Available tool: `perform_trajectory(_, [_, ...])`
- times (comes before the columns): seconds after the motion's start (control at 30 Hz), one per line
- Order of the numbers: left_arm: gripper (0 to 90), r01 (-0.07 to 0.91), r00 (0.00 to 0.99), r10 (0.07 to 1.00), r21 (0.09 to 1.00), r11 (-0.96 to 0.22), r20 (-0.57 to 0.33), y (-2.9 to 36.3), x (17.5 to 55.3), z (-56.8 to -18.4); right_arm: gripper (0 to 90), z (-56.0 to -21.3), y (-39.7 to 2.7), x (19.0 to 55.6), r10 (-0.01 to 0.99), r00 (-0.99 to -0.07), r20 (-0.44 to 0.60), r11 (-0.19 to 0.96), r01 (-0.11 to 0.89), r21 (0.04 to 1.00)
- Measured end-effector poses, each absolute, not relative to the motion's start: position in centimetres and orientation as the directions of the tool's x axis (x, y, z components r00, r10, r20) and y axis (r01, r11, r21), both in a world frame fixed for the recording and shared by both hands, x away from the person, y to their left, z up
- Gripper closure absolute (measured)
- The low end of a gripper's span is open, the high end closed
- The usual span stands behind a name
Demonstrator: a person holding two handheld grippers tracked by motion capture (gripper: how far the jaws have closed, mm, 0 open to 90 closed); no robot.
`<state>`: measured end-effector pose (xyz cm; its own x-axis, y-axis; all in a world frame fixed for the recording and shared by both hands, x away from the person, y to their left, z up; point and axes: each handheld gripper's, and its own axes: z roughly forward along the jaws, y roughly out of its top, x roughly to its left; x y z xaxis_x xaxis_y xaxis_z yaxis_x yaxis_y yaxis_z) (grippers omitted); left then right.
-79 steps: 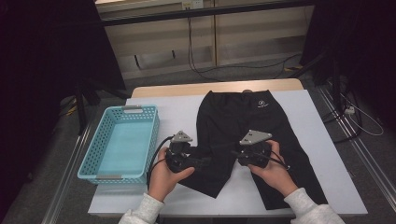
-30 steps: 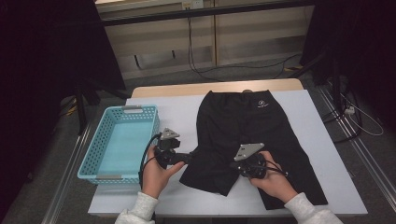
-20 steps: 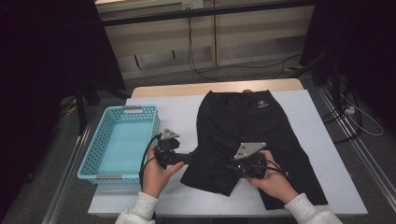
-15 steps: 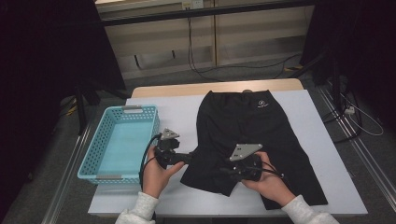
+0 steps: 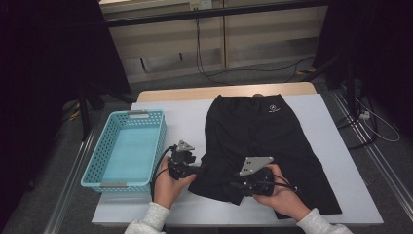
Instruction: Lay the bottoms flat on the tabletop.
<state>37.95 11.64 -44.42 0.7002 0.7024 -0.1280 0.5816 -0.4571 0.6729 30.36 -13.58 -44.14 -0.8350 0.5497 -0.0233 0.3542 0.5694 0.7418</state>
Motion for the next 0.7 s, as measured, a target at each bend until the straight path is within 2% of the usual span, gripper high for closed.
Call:
perform_trajectory(0.2, [54.3, 0.575, 0.703, 0.706, 0.655, -0.490, -0.088, 11.3, 37.9, -44.9, 59.8, -44.2, -12.3, 29.4, 0.506, -0.862, -0.023, 0.586, 0.325, 0.742])
perform_trajectory(0.3, [62.2, 0.597, 0.694, 0.711, 0.645, -0.477, -0.116, 11.4, 37.8, -44.9, 60.0, -44.7, -11.6, 29.3, 0.485, -0.874, -0.009, 0.598, 0.324, 0.733])
perform_trajectory(0.37, [68.3, 0.610, 0.688, 0.714, 0.634, -0.475, -0.127, 11.4, 37.8, -44.8, 65.8, -45.2, -11.3, 29.1, 0.469, -0.883, -0.024, 0.640, 0.320, 0.698])
perform_trajectory(0.43, [78.7, 0.629, 0.682, 0.714, 0.623, -0.465, -0.156, 11.3, 37.7, -44.7, 80.7, -45.4, -11.4, 29.1, 0.456, -0.890, -0.007, 0.641, 0.323, 0.696])
perform_trajectory(0.5, [83.7, 0.638, 0.682, 0.710, 0.616, -0.461, -0.175, 11.2, 37.7, -44.8, 89.7, -45.3, -12.0, 29.3, 0.448, -0.894, 0.006, 0.649, 0.329, 0.686])
perform_trajectory(0.53, [88.1, 0.648, 0.680, 0.707, 0.610, -0.455, -0.195, 11.1, 37.7, -44.8, 90.0, -45.3, -12.3, 29.4, 0.451, -0.892, 0.017, 0.644, 0.339, 0.686])
perform_trajectory(0.6, [88.8, 0.642, 0.682, 0.709, 0.612, -0.461, -0.181, 10.9, 37.6, -44.7, 90.0, -45.2, -13.0, 29.5, 0.445, -0.894, 0.042, 0.639, 0.350, 0.684])
perform_trajectory(0.7, [89.6, 0.647, 0.676, 0.705, 0.631, -0.429, -0.214, 11.1, 37.8, -44.0, 90.0, -45.0, -14.0, 29.4, 0.456, -0.889, 0.037, 0.638, 0.356, 0.682])
